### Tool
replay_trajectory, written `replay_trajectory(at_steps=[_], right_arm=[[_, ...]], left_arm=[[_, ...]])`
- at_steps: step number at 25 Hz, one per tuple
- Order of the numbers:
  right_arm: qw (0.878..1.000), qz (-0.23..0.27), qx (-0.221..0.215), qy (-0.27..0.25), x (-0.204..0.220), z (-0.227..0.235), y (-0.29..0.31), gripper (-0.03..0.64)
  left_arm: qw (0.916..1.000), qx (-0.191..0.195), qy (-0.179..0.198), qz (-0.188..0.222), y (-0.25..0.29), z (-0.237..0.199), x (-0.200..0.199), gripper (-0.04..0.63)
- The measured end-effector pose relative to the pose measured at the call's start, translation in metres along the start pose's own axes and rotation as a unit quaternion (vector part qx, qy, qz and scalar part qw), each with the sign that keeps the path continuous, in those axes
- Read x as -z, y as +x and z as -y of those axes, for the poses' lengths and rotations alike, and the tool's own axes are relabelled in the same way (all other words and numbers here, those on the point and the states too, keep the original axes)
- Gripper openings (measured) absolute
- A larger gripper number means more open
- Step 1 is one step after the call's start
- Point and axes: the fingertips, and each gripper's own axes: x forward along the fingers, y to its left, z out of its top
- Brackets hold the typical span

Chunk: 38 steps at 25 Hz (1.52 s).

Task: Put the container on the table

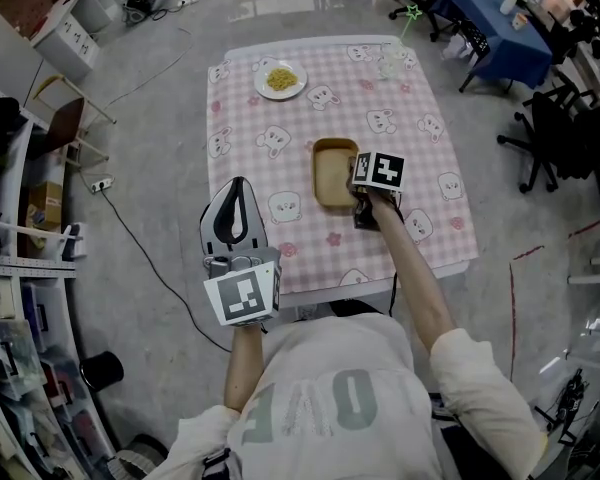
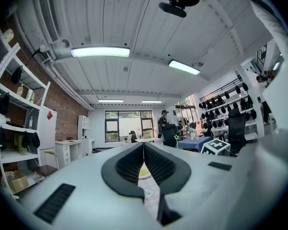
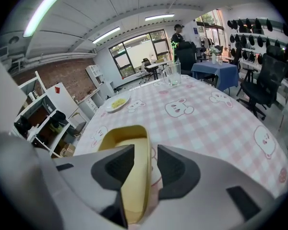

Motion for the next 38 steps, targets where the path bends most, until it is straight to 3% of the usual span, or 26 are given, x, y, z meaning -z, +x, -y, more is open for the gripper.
replay_trajectory(at_steps=[6,10,16,21,23,26,31,38], right_arm=[[0.997,0.076,-0.011,-0.011,-0.054,-0.014,-0.035,0.147],[0.987,0.16,-0.025,-0.02,-0.095,-0.026,-0.079,0.067],[0.949,0.299,-0.08,-0.059,-0.125,-0.06,-0.158,0.032],[0.913,0.381,-0.069,-0.129,-0.096,-0.084,-0.212,0.029],[0.904,0.396,-0.065,-0.145,-0.079,-0.09,-0.224,0.029],[0.904,0.396,-0.069,-0.149,-0.051,-0.094,-0.23,0.029],[0.917,0.362,-0.082,-0.144,-0.016,-0.09,-0.22,0.029],[0.918,0.357,-0.071,-0.154,-0.011,-0.084,-0.22,0.029]], left_arm=[[1.0,0.002,-0.005,0.006,0.002,-0.001,-0.004,0.028],[0.9999,0.005,-0.005,0.012,0.003,0.004,-0.012,0.028],[0.9996,0.012,-0.004,0.026,0.007,0.009,-0.02,0.028],[0.9995,0.016,-0.005,0.028,0.005,0.011,-0.02,0.028],[0.9994,0.018,-0.004,0.028,0.004,0.013,-0.021,0.028],[0.9994,0.02,-0.003,0.027,0.004,0.015,-0.02,0.028],[0.9994,0.022,-0.004,0.025,0.002,0.019,-0.018,0.028],[0.9994,0.025,-0.006,0.023,0.0,0.022,-0.014,0.028]])
